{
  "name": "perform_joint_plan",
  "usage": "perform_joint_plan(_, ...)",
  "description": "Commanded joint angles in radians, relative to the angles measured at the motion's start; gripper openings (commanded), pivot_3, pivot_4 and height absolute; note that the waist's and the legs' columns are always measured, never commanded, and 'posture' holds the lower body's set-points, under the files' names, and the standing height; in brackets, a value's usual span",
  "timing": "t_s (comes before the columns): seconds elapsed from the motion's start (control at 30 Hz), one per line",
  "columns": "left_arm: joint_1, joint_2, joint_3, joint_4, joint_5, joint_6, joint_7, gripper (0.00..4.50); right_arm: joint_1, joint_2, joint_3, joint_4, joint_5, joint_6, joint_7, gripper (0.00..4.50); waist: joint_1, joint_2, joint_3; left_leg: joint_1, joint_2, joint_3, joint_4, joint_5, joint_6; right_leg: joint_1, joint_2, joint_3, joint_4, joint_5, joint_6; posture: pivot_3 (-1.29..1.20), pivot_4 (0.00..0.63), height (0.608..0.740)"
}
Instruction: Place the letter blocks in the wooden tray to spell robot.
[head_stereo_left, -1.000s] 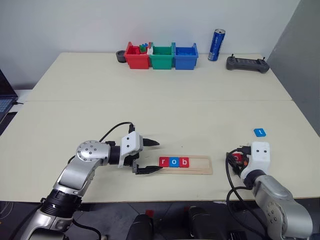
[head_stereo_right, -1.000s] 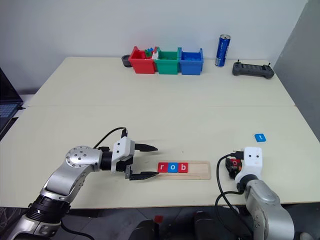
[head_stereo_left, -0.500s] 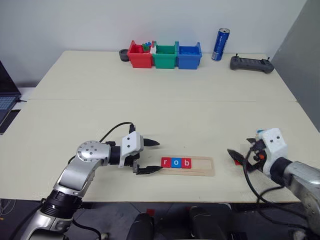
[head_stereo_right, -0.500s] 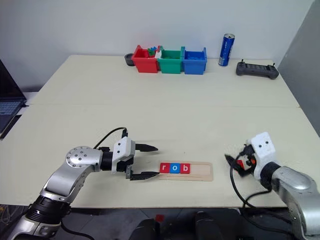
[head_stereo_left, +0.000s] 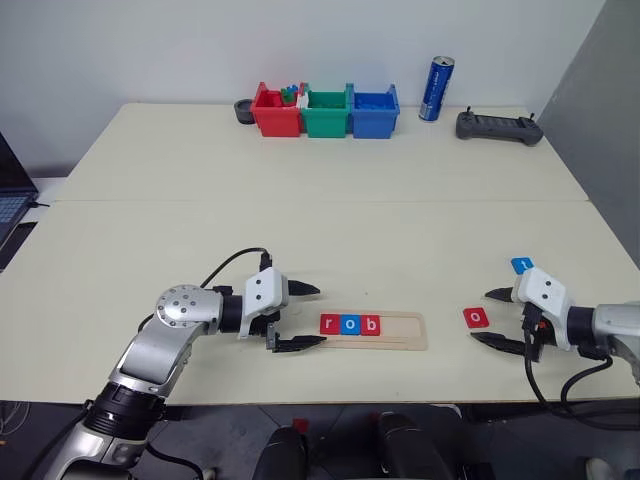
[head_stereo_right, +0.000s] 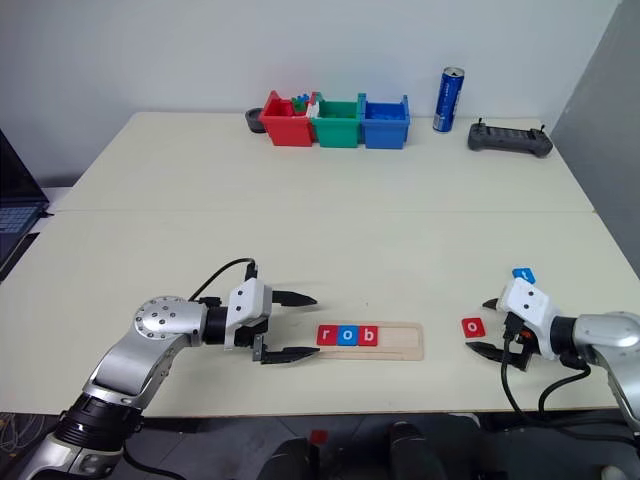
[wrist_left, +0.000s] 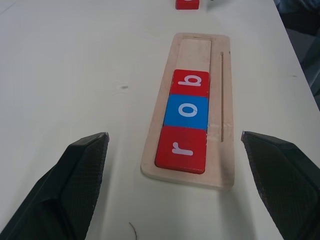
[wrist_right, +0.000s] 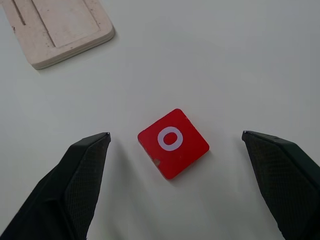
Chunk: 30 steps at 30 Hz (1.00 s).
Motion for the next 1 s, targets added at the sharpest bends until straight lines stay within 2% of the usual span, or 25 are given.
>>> perform_joint_plan(0.03,0.001,0.0,0.001,-0.017,-0.002,-0.012,-0.002,4.5,-0.057,-0.015,0.045,0.058,-0.012,-0.034,0.065,4.48,0.0,0.0,0.0,0.0,0.0,0.0,0.0,0.0,0.0,0.0,0.0,0.0,0.0,0.0,0.0,0.0,0.15,0.74)
perform_joint_plan(0.13,0.001,0.0,0.001,-0.033,-0.004,0.001,0.005,4.5,-0.094,-0.004,0.079,0.094,-0.02,-0.043,0.079,4.48,0.0,0.0,0.0,0.0,0.0,0.0,0.0,0.0,0.0,0.0,0.0,0.0,0.0,0.0,-0.001,0.0,0.15,0.74)
perform_joint_plan(0.2,0.002,0.003,0.002,-0.053,-0.007,0.017,0.011,4.5,-0.109,0.005,0.096,0.109,-0.022,-0.041,0.081,4.11,0.001,0.0,0.0,0.0,0.0,0.0,0.0,0.0,0.0,0.0,0.0,0.0,0.0,0.0,-0.001,0.0,0.15,0.74)
perform_joint_plan(0.4,-0.004,0.008,0.011,-0.081,-0.012,0.056,0.021,4.5,-0.115,0.0,0.11,0.124,-0.029,-0.049,0.095,2.07,0.001,0.0,0.0,0.0,0.0,0.0,0.0,0.0,0.0,0.0,0.0,0.0,0.0,0.0,-0.001,0.0,0.15,0.74)
perform_joint_plan(0.5,-0.001,0.009,0.013,-0.091,-0.014,0.066,0.025,4.5,-0.113,-0.005,0.087,0.082,0.004,-0.018,0.103,1.38,0.002,0.0,0.0,0.0,0.0,0.0,0.0,0.0,0.0,0.0,0.0,0.0,0.0,0.0,-0.001,0.0,0.15,0.74)
perform_joint_plan(0.8,0.003,0.026,0.026,-0.075,-0.016,0.058,0.018,4.5,-0.136,0.017,0.108,-0.218,0.097,0.133,0.065,1.38,0.001,0.0,0.0,0.0,0.0,-0.001,0.0,0.0,0.0,0.0,0.0,-0.001,0.001,0.0,0.0,0.0,0.15,0.74)
perform_joint_plan(1.0,0.006,0.022,0.019,-0.054,-0.005,0.034,0.026,4.5,-0.222,0.095,0.286,-0.324,-0.002,0.24,-0.049,1.38,0.001,0.0,0.0,0.0,0.0,-0.001,0.0,0.0,0.0,0.0,0.0,-0.001,0.0,0.0,0.0,0.0,0.15,0.74)
